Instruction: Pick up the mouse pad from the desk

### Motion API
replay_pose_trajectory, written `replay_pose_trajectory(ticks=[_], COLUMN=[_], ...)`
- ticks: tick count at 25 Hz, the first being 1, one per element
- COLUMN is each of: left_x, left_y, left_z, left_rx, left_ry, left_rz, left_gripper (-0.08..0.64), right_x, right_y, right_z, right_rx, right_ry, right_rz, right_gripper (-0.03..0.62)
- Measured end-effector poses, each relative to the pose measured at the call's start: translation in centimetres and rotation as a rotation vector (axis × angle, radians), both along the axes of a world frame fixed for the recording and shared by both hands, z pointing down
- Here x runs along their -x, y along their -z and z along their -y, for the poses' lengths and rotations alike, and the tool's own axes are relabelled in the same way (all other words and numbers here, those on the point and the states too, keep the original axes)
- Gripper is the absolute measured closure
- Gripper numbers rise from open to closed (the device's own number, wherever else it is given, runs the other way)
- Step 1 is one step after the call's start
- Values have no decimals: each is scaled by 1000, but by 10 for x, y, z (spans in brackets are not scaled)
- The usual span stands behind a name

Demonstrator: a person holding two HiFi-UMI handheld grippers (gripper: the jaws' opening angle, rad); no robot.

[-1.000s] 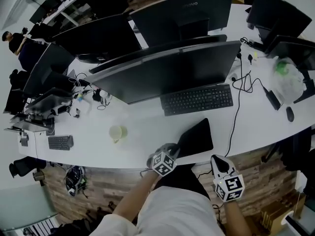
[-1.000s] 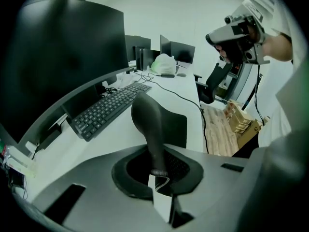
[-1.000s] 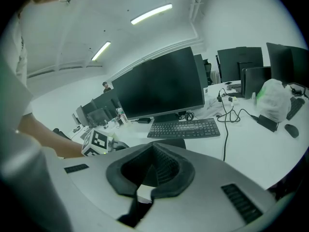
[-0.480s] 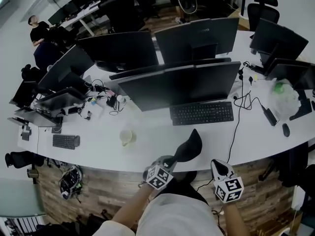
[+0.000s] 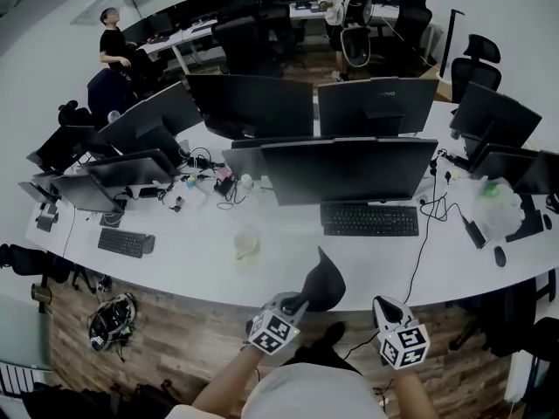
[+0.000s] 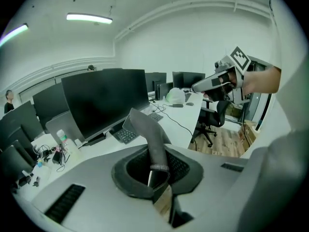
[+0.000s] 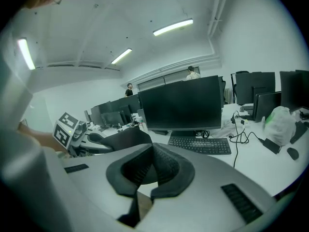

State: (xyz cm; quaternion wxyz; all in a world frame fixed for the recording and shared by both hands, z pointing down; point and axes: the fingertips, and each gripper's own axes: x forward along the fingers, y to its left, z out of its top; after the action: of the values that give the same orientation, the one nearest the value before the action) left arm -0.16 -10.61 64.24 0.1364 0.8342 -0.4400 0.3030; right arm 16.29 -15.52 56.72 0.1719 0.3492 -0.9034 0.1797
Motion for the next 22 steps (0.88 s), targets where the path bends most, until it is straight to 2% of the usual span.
replay_pose_trajectory(ticks=[11, 22], left_x=[38, 54], left_y=[69, 108], left_z=[-76, -103], left_rx=[-131, -216], left_ry=[75, 133], left_rz=[-43, -77], left_gripper=[515, 514], right_x=[16, 0], right_y=[53, 94], right_z=[-80, -104], right_rx=[-90, -179], right_ry=[11, 6], right_rz=[27, 38], right_gripper=[580, 580])
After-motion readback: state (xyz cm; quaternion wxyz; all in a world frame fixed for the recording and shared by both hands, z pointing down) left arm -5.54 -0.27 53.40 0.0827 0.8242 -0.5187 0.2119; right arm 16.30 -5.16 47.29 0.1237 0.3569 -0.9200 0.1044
